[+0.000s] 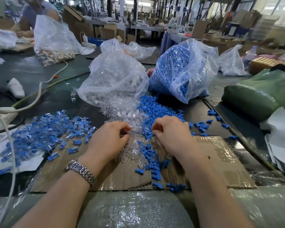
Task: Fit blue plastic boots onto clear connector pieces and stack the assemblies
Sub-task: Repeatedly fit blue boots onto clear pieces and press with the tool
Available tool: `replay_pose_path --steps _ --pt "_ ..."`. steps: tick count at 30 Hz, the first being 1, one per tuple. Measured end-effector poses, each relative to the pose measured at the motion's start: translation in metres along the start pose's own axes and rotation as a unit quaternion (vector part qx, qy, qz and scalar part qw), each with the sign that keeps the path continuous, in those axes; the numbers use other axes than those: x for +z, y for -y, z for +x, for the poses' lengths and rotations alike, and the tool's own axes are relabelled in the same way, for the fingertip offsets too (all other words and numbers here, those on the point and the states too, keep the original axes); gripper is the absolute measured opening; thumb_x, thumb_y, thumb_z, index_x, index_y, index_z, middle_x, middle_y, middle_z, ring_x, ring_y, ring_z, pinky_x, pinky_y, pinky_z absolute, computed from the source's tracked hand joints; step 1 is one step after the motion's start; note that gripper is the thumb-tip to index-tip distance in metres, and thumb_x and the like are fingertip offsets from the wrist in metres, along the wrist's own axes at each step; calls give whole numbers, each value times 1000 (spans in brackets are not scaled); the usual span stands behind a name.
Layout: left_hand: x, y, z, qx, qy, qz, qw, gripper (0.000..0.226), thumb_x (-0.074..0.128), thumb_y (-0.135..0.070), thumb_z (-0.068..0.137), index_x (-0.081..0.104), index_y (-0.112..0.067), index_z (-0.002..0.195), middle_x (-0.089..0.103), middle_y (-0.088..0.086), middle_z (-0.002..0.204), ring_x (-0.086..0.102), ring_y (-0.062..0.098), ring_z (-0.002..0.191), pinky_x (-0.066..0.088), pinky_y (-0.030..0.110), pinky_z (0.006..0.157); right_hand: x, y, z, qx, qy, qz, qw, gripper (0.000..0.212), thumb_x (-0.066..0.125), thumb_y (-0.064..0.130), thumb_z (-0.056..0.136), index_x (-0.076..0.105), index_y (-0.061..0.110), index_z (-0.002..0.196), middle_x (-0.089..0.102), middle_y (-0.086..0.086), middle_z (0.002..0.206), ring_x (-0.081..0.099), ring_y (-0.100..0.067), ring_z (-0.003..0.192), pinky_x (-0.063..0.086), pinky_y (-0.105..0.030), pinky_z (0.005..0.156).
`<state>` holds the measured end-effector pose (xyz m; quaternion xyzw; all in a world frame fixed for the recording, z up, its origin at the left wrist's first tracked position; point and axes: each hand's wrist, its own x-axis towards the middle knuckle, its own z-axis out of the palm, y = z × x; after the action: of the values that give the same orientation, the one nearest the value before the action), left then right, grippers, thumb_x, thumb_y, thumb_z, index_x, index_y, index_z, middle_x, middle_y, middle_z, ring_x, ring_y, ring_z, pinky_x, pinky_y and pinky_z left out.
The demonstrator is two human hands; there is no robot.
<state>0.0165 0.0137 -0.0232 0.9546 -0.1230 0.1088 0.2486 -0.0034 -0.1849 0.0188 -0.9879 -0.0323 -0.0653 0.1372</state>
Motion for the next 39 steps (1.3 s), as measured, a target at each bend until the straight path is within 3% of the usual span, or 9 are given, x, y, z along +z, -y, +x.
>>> replay_pose_path --steps 5,10,13,18,25,27,30,31,39 --pt "-4 -2 0 -11 10 -25 1000 12 73 -31 91 72 -35 103 71 -13 105 65 8 94 59 37 85 10 10 2 -29 39 -19 999 13 62 38 100 72 32 105 66 5 106 54 -20 111 36 -44 97" --pt "-5 -3 -1 -6 20 -47 999 12 73 -33 92 70 -37 102 69 -19 97 64 0 87 60 33 78 13 6 6 -21 49 -46 998 14 59 26 101 70 28 107 67 1 112 55 -24 115 40 -44 98" --pt "-6 -4 -1 0 23 -45 999 13 73 -32 92 72 -36 104 67 -19 97 62 -1 87 58 31 79 14 6 5 -25 49 -41 998 15 61 36 101 69 27 109 68 1 112 56 -23 113 40 -44 98" --pt "-8 -2 2 -11 13 -60 998 10 77 -26 89 74 -31 97 60 -22 86 52 -11 78 37 9 67 16 9 6 -36 42 -23 998 17 62 40 99 69 30 111 69 4 109 60 -21 108 42 -41 98" --pt "-13 5 2 -53 1 -143 988 8 76 -16 88 72 -23 89 70 -9 85 65 0 75 51 13 64 15 4 4 -16 2 32 999 15 63 36 98 63 21 98 62 0 100 61 -20 92 53 -41 87" --pt "-17 7 3 -108 23 -316 942 9 72 -3 89 71 -12 91 73 7 84 71 7 69 55 14 60 11 -1 4 2 -32 84 996 11 64 31 98 62 20 97 67 1 93 63 -19 87 55 -39 82" --pt "-24 9 3 -184 63 -637 746 13 71 9 78 73 1 88 73 20 91 75 28 83 60 24 69 6 -3 2 9 -57 188 980 7 71 25 94 66 21 93 69 6 86 64 -12 83 55 -31 81" --pt "-24 10 4 -187 72 -678 708 13 73 8 75 76 0 85 73 20 92 74 30 86 61 26 71 5 -1 2 8 -53 227 972 8 74 25 92 67 23 91 70 8 83 65 -9 80 55 -26 79" --pt "-20 9 6 -148 107 -715 674 22 79 8 73 78 -1 93 73 24 106 74 34 101 60 28 81 -1 7 -3 -63 -42 468 880 10 80 9 86 78 16 93 78 -1 86 72 -11 80 58 -22 81"
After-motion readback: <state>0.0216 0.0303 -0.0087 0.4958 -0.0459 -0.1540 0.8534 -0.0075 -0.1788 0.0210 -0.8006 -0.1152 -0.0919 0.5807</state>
